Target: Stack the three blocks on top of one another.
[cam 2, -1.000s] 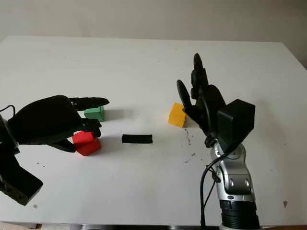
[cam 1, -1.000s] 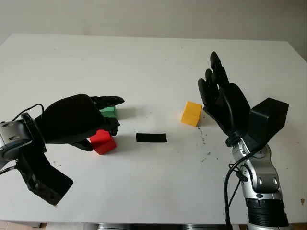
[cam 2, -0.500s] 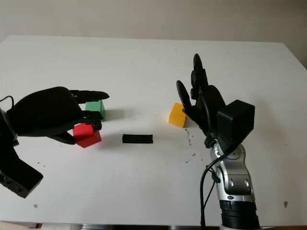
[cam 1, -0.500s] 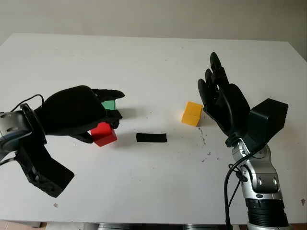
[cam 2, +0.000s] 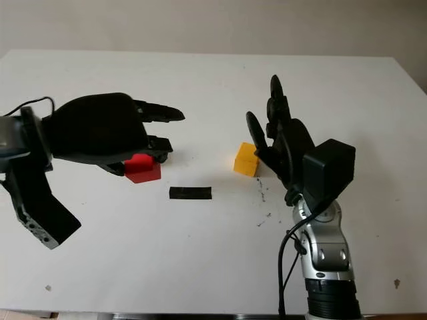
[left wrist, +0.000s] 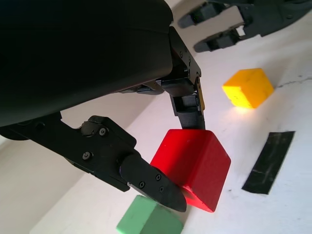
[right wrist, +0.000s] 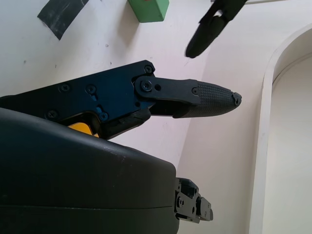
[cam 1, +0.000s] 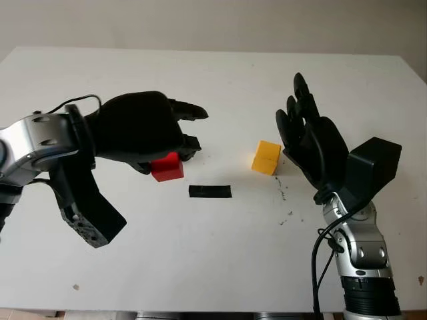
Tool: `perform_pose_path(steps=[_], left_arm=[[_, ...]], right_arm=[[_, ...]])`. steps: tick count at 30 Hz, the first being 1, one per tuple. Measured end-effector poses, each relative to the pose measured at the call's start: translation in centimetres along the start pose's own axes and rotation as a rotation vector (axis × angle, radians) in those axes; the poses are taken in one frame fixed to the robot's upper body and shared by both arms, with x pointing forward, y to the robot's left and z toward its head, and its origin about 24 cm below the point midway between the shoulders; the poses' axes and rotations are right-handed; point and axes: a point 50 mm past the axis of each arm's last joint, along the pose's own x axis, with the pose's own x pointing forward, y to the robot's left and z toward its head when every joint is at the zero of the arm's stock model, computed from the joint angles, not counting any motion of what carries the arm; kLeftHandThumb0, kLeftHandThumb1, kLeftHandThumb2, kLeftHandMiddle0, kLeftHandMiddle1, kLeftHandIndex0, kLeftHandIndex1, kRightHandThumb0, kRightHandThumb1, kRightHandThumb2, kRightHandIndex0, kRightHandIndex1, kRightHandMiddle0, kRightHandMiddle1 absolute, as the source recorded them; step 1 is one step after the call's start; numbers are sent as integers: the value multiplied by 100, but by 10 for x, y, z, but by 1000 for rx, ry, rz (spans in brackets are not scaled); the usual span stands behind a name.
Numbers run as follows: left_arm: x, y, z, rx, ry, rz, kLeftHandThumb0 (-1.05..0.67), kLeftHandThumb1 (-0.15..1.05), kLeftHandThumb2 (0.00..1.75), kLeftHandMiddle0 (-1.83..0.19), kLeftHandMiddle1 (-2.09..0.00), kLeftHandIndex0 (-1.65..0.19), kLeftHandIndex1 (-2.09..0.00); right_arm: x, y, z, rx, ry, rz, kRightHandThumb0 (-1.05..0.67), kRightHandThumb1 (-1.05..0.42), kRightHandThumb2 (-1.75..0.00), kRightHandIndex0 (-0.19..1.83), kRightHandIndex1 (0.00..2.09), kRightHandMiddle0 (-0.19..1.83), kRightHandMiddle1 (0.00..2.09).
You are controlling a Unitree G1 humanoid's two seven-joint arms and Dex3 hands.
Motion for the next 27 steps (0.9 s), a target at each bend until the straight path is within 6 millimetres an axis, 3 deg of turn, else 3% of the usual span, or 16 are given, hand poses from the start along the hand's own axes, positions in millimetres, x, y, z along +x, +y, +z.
perform_pose_path(steps=[4, 9, 13, 22, 25, 27], left_arm=[[14, 3, 5, 32, -39, -23, -39, 84, 5, -28, -5, -57, -144], [27, 6, 9, 61, -84, -16, -38, 86, 6, -25, -4, -54, -117], [37, 2, 13, 28, -115, -29, -37, 86, 5, -24, -5, -58, -128], [47, -4, 17, -55, -159, 23, -36, 86, 5, -25, -5, -47, -158], [49, -7, 18, -79, -173, 44, -34, 86, 5, -26, -6, -46, -161], [51, -9, 18, -104, -179, 54, -34, 87, 6, -25, -5, -45, -152]], right_arm=[[0, 0, 0, -2, 0, -1, -68, -105, -48, -19, 0, -18, 5], [0, 0, 0, -2, 0, -2, -69, -105, -48, -19, 0, -19, 5], [-1, 0, -1, -1, 2, -8, -69, -105, -47, -19, 0, -18, 5], [-2, 0, 0, -4, 3, -14, -69, -105, -47, -19, 0, -18, 5], [-2, 0, 0, -4, 1, -15, -68, -105, -48, -19, 0, -18, 5], [-2, 0, 0, -8, 1, -15, -68, -105, -48, -19, 0, -19, 5]])
